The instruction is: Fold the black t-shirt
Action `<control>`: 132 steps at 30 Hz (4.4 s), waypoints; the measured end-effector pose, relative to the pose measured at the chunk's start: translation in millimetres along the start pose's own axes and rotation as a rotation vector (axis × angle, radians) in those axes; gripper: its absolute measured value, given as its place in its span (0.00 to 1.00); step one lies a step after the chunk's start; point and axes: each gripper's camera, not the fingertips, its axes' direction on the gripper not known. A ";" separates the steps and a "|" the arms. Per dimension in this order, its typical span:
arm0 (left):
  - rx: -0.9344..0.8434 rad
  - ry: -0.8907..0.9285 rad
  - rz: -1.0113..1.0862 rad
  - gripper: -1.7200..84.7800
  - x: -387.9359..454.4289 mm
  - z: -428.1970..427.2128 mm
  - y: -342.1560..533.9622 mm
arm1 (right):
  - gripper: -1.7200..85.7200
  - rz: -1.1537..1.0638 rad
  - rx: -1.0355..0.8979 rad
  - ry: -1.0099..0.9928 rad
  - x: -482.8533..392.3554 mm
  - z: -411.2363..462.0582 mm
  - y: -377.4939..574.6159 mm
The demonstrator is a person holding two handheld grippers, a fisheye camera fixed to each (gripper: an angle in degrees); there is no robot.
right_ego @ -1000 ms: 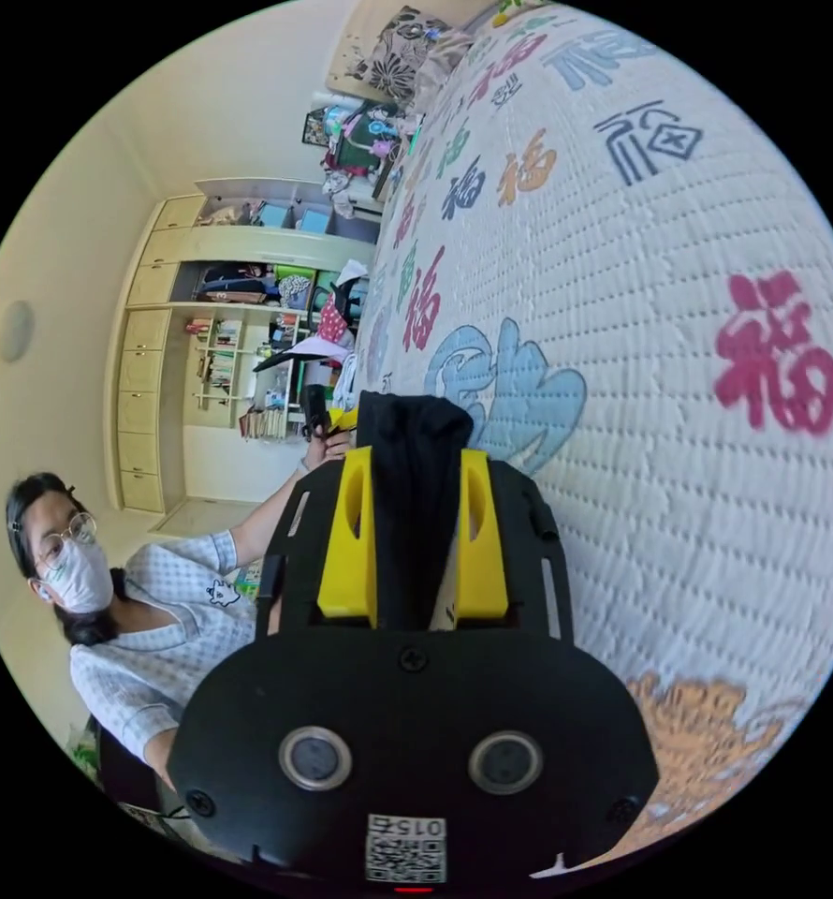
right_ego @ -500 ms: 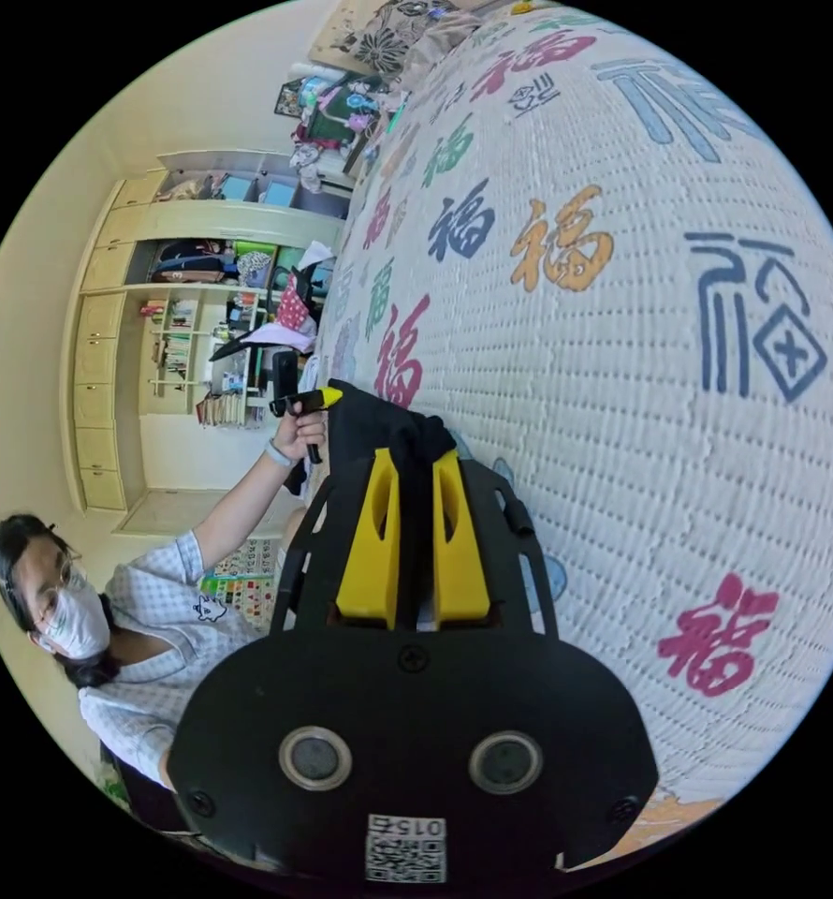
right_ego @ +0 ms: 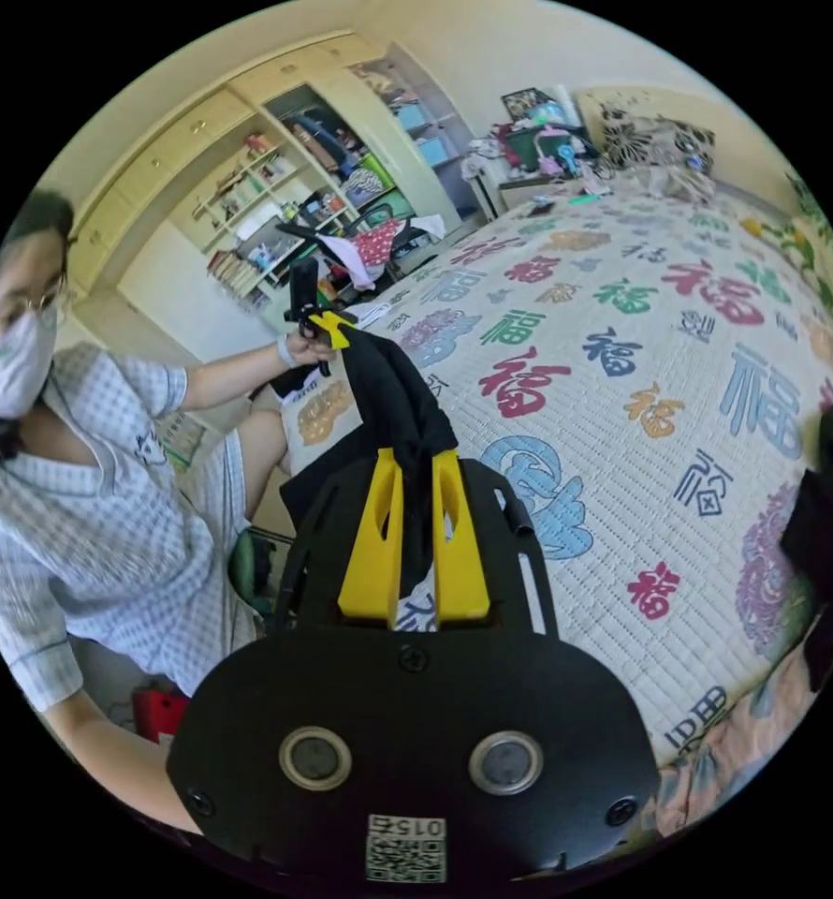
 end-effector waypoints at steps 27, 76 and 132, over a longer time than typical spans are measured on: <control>-0.423 -0.141 -0.092 0.09 213.1 102.1 134.1 | 0.08 0.059 -0.452 0.180 -99.8 130.1 132.8; -0.024 0.181 -0.897 0.14 -46.3 -36.5 105.5 | 0.15 0.715 0.036 -0.380 242.5 116.8 12.7; 0.253 -0.090 -1.123 0.09 -173.4 -759.0 31.3 | 0.09 0.470 -0.143 -0.601 230.4 852.5 -434.9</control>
